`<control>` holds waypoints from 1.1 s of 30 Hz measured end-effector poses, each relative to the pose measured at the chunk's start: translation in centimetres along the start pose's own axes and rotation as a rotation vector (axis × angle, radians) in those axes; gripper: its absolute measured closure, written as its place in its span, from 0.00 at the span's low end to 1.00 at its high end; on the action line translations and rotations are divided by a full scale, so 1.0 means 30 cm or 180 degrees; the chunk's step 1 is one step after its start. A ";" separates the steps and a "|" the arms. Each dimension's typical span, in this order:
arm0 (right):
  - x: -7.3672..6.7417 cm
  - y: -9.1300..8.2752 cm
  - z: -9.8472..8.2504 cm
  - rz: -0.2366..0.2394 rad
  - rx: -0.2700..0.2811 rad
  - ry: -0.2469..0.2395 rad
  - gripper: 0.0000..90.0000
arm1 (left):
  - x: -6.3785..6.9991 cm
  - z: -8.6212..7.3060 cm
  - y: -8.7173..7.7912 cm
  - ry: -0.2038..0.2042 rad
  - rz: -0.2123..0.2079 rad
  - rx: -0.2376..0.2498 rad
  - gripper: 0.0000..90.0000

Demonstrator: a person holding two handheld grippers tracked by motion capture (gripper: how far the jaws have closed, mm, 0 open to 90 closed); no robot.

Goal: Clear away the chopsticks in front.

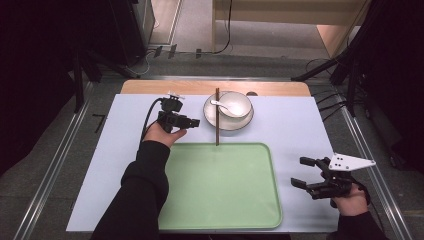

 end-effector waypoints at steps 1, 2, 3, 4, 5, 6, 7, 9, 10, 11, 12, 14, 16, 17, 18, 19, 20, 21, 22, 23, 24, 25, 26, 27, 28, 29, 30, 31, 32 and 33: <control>-0.001 -0.001 0.001 0.0005 0.0011 -0.0002 0.17 | 0.005 0.007 0.007 0.0023 0.0002 0.0017 0.44; 0.000 -0.001 0.002 0.0005 0.0016 -0.0003 0.17 | 0.011 0.014 0.014 0.0013 -0.0007 0.0021 0.44; 0.000 -0.002 0.002 0.0002 0.0015 0.0006 0.17 | 0.016 0.021 0.022 0.0002 -0.0020 0.0025 0.45; 0.001 -0.002 0.001 0.0000 0.0016 0.0011 0.17 | 0.021 0.028 0.030 -0.0006 -0.0017 0.0025 0.47; 0.002 -0.001 0.001 0.0011 0.0016 0.0010 0.17 | 0.028 0.040 0.052 0.0006 0.0006 0.0055 0.52; 0.003 0.001 0.000 0.0002 0.0006 0.0009 0.17 | 0.028 0.040 0.052 0.0006 0.0006 0.0055 0.53; 0.003 0.001 0.000 0.0002 0.0006 0.0009 0.17 | 0.031 0.046 0.067 -0.0030 0.0018 0.0024 0.53; 0.002 0.002 -0.002 0.0000 -0.0009 0.0021 0.17 | 0.041 0.057 0.098 -0.0024 0.0056 -0.0015 0.55; 0.002 0.002 -0.002 -0.0010 -0.0007 0.0024 0.17 | 0.048 0.063 0.113 -0.0023 0.0054 -0.0014 0.56; 0.001 0.002 -0.002 -0.0004 0.0000 0.0024 0.17 | 0.061 0.075 0.139 -0.0083 0.0015 0.0011 0.57; 0.001 0.002 -0.002 -0.0004 0.0000 0.0024 0.17 | 0.061 0.075 0.139 -0.0083 0.0015 0.0011 0.58; 0.002 0.003 0.000 0.0014 0.0022 0.0001 0.17 | 0.065 0.079 0.167 -0.0140 -0.0001 0.0038 0.58; -0.002 0.002 0.004 0.0032 0.0041 -0.0017 0.17 | 0.057 0.074 0.204 -0.0232 0.0001 -0.0016 0.61; -0.003 0.002 0.004 0.0037 0.0042 -0.0028 0.17 | 0.057 0.074 0.204 -0.0232 0.0001 -0.0016 0.62; -0.005 0.001 0.004 0.0039 0.0039 -0.0029 0.17 | 0.058 0.073 0.211 -0.0228 0.0014 -0.0027 0.63; -0.005 0.001 0.004 0.0039 0.0039 -0.0029 0.17 | 0.060 0.071 0.219 -0.0211 0.0012 -0.0025 0.63; -0.006 0.000 0.004 0.0045 0.0043 -0.0030 0.17 | 0.064 0.070 0.225 -0.0207 -0.0009 -0.0045 0.64; -0.004 -0.001 0.005 0.0038 0.0048 -0.0029 0.17 | 0.067 0.071 0.229 -0.0205 -0.0010 -0.0038 0.65; -0.004 0.000 0.005 0.0035 0.0047 -0.0028 0.17 | 0.070 0.071 0.231 -0.0210 -0.0004 -0.0018 0.66; -0.004 0.000 0.005 0.0034 0.0042 -0.0029 0.17 | 0.072 0.073 0.234 -0.0211 -0.0010 0.0000 0.66; -0.004 0.000 0.005 0.0034 0.0042 -0.0029 0.17 | 0.073 0.073 0.238 -0.0232 -0.0020 0.0001 0.66; -0.004 0.001 0.005 0.0041 0.0034 -0.0031 0.17 | 0.074 0.073 0.243 -0.0258 -0.0014 -0.0007 0.67; -0.005 0.002 0.005 0.0040 0.0021 -0.0030 0.17 | 0.075 0.074 0.246 -0.0253 -0.0033 -0.0019 0.68; -0.007 0.003 0.004 0.0043 0.0004 -0.0025 0.17 | 0.078 0.076 0.249 -0.0241 -0.0054 -0.0020 0.69; -0.008 0.003 0.004 0.0043 0.0002 -0.0022 0.17 | 0.082 0.077 0.253 -0.0233 -0.0063 -0.0032 0.70; -0.008 0.003 0.004 0.0043 0.0002 -0.0022 0.17 | 0.085 0.078 0.257 -0.0212 -0.0050 -0.0046 0.70; -0.006 0.002 0.004 0.0039 0.0011 -0.0030 0.17 | 0.090 0.080 0.268 -0.0190 -0.0024 -0.0093 0.71; -0.006 0.002 0.004 0.0039 0.0011 -0.0030 0.17 | 0.090 0.080 0.268 -0.0190 -0.0024 -0.0093 0.72; -0.004 0.001 0.004 0.0036 0.0016 -0.0032 0.17 | 0.092 0.080 0.274 -0.0185 -0.0005 -0.0106 0.73; -0.004 0.001 0.004 0.0036 0.0016 -0.0032 0.17 | 0.094 0.081 0.277 -0.0180 -0.0005 -0.0103 0.73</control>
Point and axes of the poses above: each handheld gripper's, and its own axes: y roughly forward along the jaws, z roughly out of its top, x roughly to its right, the point moved 5 cm from there along y, roughly forward along the jaws, and after that the axes turned 2 degrees about -y, right-handed, at the moved point
